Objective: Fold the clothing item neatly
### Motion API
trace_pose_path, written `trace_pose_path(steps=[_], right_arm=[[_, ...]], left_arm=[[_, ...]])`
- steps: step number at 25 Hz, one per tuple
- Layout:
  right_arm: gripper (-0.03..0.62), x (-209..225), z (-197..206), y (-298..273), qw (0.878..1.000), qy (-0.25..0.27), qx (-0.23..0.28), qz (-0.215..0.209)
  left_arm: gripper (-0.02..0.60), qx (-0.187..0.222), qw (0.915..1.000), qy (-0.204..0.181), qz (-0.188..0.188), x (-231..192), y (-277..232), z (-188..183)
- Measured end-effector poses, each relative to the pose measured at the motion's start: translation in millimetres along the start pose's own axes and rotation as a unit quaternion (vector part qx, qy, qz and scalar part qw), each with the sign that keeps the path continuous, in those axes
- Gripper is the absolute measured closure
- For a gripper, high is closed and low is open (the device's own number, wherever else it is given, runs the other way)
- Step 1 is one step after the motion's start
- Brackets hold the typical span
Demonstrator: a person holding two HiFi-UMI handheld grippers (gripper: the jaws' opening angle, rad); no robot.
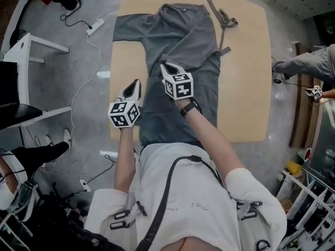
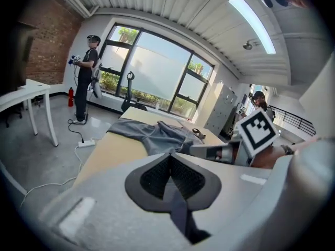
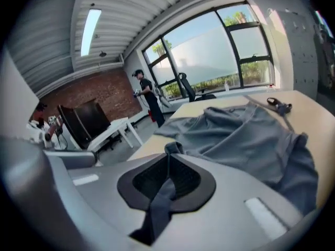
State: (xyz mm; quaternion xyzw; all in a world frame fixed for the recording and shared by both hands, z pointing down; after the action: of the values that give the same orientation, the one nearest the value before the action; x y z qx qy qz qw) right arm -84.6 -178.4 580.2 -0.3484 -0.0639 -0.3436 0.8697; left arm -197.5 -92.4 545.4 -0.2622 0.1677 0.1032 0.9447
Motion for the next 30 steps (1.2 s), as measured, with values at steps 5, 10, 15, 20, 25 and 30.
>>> trace_pose_path(steps=[5,10,15,20,25,30], right_arm=[[0.567,-31.1,96.1,-46.5,0.992,0.031,-0.122,-0.027],[0.378,-62.0,108.4,-37.6,0.984,0.064,-0.12,-0.111],[0.437,-8.1,77.6,6.6,0.994,0.05,-0.065,-0.078],[0.444,73.9,57.0,17.6,0.995,0.072,-0.069,0.01],[0.444,101.9,56.9,-0.1,0.986,0.12,-0.114,0.003],[0.451,90.1,78.1,-21.0,0.97,0.173,-0.171,-0.028]], left_arm=[[0.578,-0.019,0.9995,0.012,-0.02,-21.5,12.0,17.2],[0.578,-0.032,0.9994,0.003,-0.011,-18.1,-4.9,17.8],[0.543,-0.089,0.9939,-0.054,0.036,5.8,-50.1,20.0],[0.461,-0.19,0.9645,-0.158,0.094,30.7,-118.7,34.2],[0.459,-0.254,0.9382,-0.214,0.097,31.3,-173.8,46.4],[0.46,-0.306,0.9163,-0.245,0.083,17.9,-189.7,69.5]])
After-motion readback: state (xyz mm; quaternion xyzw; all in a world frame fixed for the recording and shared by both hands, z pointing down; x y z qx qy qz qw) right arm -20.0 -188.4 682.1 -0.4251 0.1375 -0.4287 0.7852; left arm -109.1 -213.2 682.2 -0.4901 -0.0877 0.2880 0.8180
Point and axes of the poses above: the fingertips, and each gripper's own axes: y backward along the fingers, x to its right, z out of its underside, the point moved 2 cm from there along y, backward along the fingers, and after that the axes turned 2 degrees about x, right-handed, at the moved point
